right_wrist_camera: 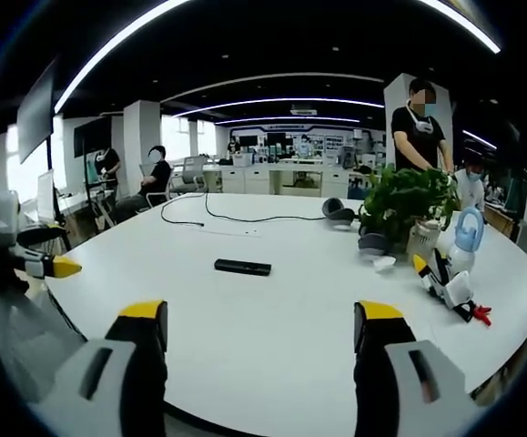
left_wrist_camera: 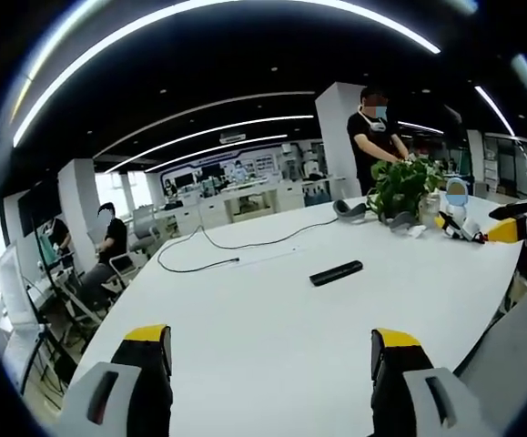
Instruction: Press the specified remote control buttons in sequence, fully releasing each button before pressing the next.
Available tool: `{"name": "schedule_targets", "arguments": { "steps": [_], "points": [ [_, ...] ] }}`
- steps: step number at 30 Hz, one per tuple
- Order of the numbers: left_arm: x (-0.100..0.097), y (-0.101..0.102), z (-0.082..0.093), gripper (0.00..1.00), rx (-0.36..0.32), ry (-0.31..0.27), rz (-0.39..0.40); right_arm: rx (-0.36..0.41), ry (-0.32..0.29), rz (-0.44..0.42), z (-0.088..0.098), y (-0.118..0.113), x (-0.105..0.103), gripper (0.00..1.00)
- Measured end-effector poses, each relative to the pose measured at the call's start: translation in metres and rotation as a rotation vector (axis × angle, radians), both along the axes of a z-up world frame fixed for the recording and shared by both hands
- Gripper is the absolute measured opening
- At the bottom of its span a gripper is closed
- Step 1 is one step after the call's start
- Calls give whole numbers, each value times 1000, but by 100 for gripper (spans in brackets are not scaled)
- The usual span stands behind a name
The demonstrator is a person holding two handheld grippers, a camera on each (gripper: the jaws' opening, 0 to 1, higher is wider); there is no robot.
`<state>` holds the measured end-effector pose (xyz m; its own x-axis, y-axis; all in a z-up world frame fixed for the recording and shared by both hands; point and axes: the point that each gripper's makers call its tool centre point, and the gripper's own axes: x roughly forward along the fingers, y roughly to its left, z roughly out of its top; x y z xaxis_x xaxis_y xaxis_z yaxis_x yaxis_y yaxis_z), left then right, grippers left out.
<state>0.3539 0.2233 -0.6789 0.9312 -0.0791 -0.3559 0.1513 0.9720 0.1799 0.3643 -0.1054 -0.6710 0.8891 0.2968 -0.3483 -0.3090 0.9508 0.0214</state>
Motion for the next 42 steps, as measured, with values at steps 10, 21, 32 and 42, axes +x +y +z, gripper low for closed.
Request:
{"name": "schedule_targets", "arguments": {
  "steps": [10, 21, 32, 42],
  "points": [
    [0, -4, -2, 92, 6, 18, -14, 14, 10, 10, -1, 2, -1, 83],
    [9, -7, 0, 88, 19, 47, -55, 28, 17, 6, -2, 0, -1, 76],
    [40, -25, 4, 88, 72, 93, -201, 42, 49, 41, -4, 4, -5, 47],
    [88, -49, 8, 79, 107, 131, -331, 18, 94, 55, -11, 4, -8, 19]
  ]
}}
